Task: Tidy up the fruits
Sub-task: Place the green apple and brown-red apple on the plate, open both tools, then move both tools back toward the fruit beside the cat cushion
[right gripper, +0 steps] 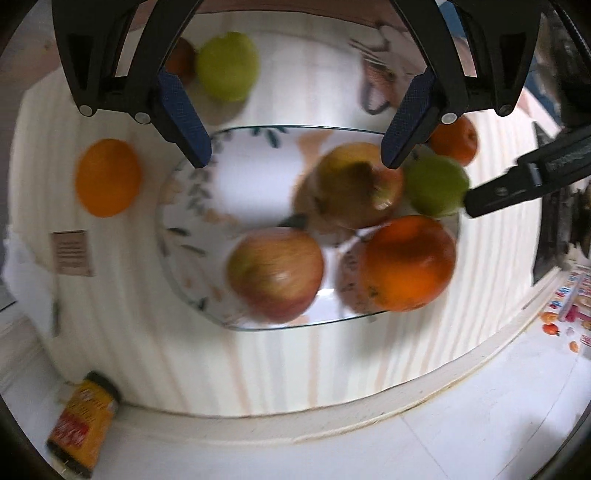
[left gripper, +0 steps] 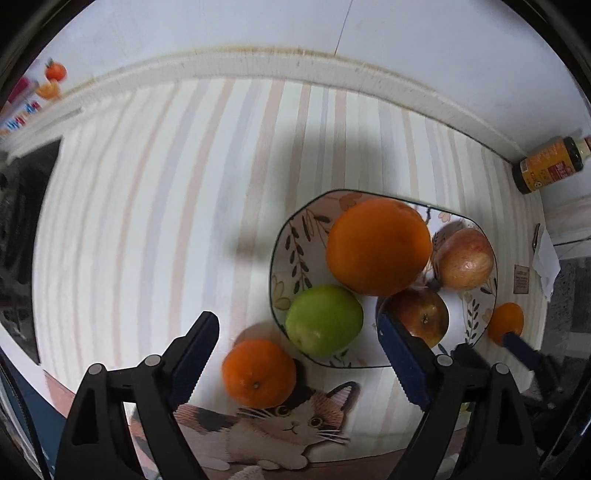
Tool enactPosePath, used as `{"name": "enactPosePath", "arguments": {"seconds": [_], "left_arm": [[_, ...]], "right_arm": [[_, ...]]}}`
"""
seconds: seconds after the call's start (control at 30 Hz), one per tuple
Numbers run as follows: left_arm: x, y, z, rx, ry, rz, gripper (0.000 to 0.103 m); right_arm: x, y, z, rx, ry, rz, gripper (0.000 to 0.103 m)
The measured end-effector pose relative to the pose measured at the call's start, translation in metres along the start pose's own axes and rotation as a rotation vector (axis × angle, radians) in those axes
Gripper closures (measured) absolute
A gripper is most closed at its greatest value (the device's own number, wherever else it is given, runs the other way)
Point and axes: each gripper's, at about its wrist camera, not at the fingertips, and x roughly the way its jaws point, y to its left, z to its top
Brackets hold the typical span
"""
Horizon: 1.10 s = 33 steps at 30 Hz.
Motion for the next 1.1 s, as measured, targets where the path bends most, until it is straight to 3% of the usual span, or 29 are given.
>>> {"name": "enactPosePath", "arguments": {"seconds": [0.37, 0.8, 1.1], "left_arm": [[-0.052, -0.016, -0.043, 0.068, -0.161, 0.051, 0.015], [-0.124, -0.022, -0.095, 0.102, -0.286, 0.003, 0.015], [-0.16, -0.021, -0.117, 0.108, -0.352, -0.027, 0.015]], "right_arm": [[-0.054, -0.006, -0.027, -0.027, -0.111, -0.066, 0.008], [-0.145, 0.008, -0.077, -0.062, -0.255, -0.057, 0.008], [-0.183, 0.009, -0.106, -0.058, -0.32, -0.043, 0.008]]}}
